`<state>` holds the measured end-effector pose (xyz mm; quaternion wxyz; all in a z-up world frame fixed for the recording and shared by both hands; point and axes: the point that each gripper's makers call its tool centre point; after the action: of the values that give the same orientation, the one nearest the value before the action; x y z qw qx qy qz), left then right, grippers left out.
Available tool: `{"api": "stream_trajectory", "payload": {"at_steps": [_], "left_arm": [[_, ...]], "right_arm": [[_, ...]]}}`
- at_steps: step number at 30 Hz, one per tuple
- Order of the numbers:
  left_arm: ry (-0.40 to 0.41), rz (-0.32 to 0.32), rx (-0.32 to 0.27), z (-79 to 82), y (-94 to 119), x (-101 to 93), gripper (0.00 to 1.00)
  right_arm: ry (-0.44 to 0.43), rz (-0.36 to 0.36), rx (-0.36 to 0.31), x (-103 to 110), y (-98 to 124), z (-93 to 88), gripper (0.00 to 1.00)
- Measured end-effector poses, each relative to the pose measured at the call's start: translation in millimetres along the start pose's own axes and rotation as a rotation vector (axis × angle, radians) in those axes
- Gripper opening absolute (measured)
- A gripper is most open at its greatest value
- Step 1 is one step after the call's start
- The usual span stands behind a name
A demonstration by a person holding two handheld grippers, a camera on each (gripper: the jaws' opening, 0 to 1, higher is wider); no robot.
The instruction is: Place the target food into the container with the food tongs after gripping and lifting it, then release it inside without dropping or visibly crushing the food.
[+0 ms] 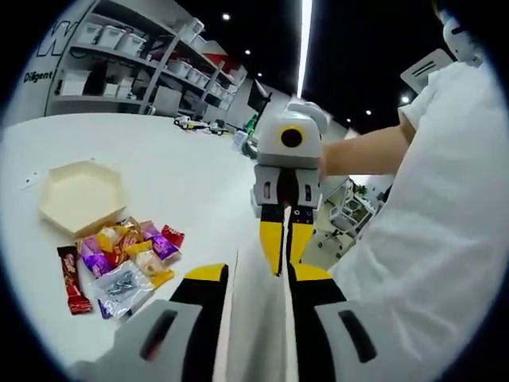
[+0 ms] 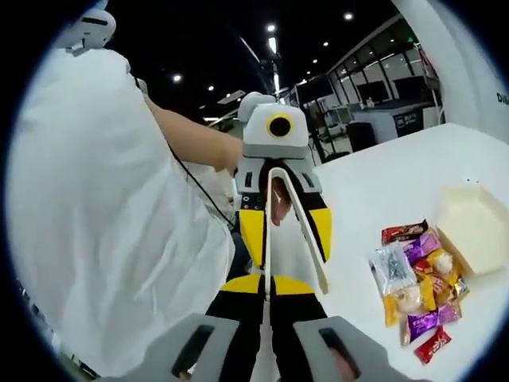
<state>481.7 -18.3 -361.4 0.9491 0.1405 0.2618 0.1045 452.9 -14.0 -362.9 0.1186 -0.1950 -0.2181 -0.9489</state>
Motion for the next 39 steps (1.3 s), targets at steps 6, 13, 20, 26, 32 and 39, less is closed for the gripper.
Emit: {"api": "stream_trajectory", "payload": {"at_steps": [6,13,20,26,32,39], "left_arm": [[-0.001,0.001,-0.005,1.0,0,0.9,0.27],[-0.007,0.007,0.013,-0.4,-1,1.6,0.25],[-0.032,0.044,0.027,1.6,-2,8.4,0.24],[-0.108,0.100,0.078,-2.7,3,20.8,0.23],[-0.112,0.138,0.084,-2.1,12,32.2,0.23],[-0.138,0.165,0.111,-3.4,16,41.0,0.23]], "right_arm": [[-0.017,0.003,-0.021,0,1,1.9,0.00],[-0.045,-0.007,-0.039,-5,0,-0.2,0.00],[-0.076,-0.069,-0.041,-17,2,-0.7,0.00],[-0.077,-0.144,-0.018,-31,10,-7.3,0.00],[-0.102,-0.196,-0.015,-36,23,-16.8,0.00],[-0.088,-0.277,0.013,-43,33,-25.0,0.01]]}}
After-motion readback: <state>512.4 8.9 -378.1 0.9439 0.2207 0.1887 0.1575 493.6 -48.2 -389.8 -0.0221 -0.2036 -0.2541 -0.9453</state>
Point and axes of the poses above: the point that each gripper's makers call its tool centre point, and the gripper's own axes: y roughly backward along the fingers, x roughly to its left, z roughly out of its top
